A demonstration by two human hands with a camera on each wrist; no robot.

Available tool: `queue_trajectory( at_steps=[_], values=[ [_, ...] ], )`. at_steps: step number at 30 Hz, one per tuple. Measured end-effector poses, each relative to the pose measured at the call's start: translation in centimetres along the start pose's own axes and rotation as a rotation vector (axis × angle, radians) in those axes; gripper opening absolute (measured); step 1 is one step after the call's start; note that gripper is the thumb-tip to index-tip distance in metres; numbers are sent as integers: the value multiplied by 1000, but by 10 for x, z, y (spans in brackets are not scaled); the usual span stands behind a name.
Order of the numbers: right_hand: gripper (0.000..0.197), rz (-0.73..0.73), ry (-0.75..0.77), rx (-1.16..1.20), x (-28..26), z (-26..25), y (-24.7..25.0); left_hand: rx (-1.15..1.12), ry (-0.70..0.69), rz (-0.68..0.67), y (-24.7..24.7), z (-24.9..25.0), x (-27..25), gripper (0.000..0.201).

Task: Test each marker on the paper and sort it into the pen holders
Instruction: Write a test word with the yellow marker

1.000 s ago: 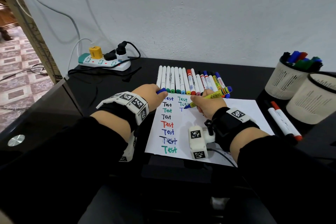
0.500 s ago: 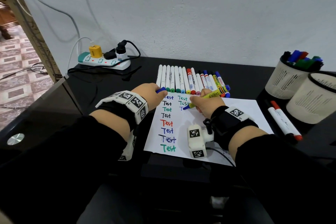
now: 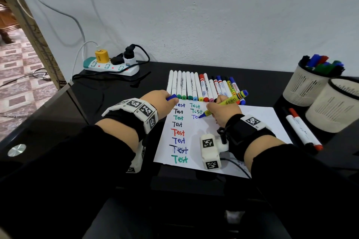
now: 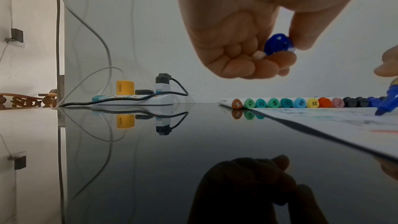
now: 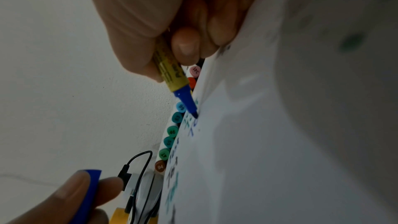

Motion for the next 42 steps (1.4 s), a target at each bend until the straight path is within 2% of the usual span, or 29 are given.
queue_trajectory(
  at_steps=[5,16,24,29,33,38,42],
  values=[
    [31,-16,-10,17,-1,1,0,2,4,-7,-1,0,1,40],
    [32,77,-20,12,2,4,6,5,6,-2,-1,-1,2,38],
    [31,20,-30,1,3,3,3,5,5,-5,-1,0,2,39],
    [35,18,-34,58,1,3,3,4,4,-16,-2,1,3,39],
    [35,12,-105,162,0,7,6,-12,-10,-23,-2,0,2,39],
    [18,-99,-242,338,-4,5,14,-145,-25,-31,-2,-2,1,41],
    [31,-71,-234,432,-6,-4,29,-287,-75,-22,3,4,-6,33]
  ],
)
Point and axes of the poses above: each hand's wrist, its own x-axis towards the middle knuckle, its own y-axis out of the back of the hand, z = x × y, the point moved 5 cm from there along x, towards the middle knuckle, and after that the axes turned 7 degrees about -x, right-handed, at the moved point
